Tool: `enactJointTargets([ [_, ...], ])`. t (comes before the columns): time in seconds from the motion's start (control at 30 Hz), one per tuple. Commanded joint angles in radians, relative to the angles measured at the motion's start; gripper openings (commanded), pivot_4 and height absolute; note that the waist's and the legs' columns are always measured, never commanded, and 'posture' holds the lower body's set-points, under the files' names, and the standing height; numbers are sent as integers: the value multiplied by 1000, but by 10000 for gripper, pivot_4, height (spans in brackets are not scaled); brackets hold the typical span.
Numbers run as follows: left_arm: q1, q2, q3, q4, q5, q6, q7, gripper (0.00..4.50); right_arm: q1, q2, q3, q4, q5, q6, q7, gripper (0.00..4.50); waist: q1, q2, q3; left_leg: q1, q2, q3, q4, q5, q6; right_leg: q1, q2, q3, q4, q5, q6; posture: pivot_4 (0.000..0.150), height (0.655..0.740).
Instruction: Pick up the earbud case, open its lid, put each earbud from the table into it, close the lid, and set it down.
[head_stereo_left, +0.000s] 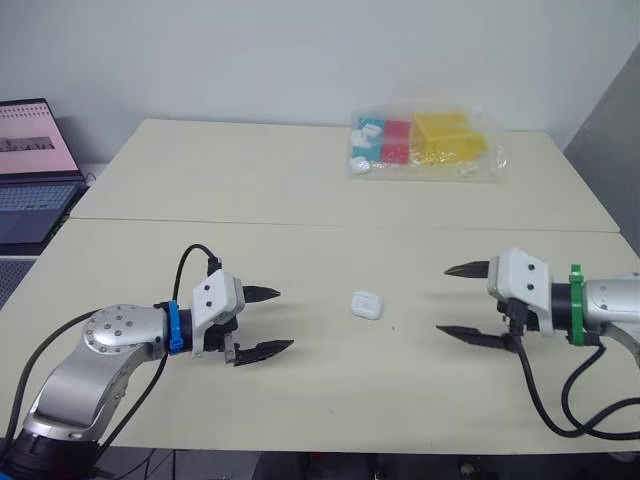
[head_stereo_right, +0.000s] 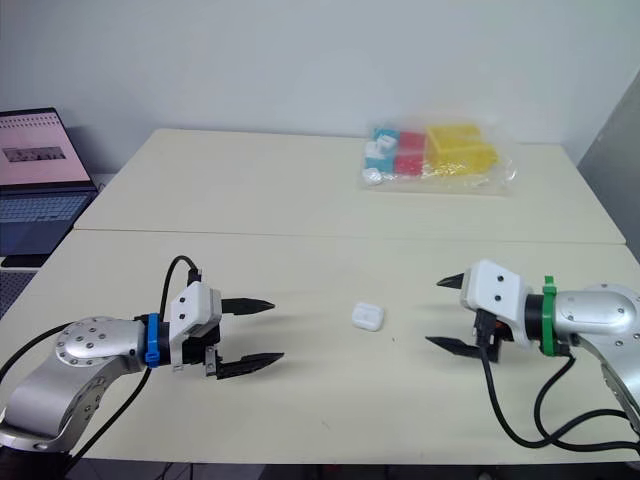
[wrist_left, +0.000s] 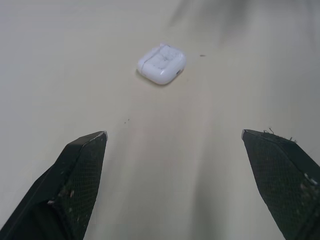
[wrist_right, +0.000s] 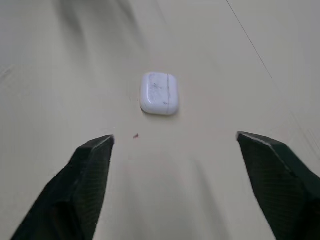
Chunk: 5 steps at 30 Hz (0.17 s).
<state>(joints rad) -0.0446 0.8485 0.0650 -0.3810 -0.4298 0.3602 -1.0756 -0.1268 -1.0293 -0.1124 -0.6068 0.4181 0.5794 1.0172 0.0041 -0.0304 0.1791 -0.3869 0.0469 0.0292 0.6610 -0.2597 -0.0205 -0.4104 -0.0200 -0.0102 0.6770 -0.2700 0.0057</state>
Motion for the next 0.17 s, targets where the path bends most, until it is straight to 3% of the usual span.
enactJointTargets([
  [0.03,17,22,11,-42,47,-64,3,45000,69,-27,-53,-41,13,-52,55,44739,0,0,0,0,0,0,0,0,0,0,0,0,0,0,0,1500,7378],
  [0.17,11,20,11,-30,38,-87,-21,45000,95,-10,-42,-15,-21,-122,52,44739,-3,0,0,0,1,1,0,0,0,0,0,0,-1,1,2,1500,7378],
])
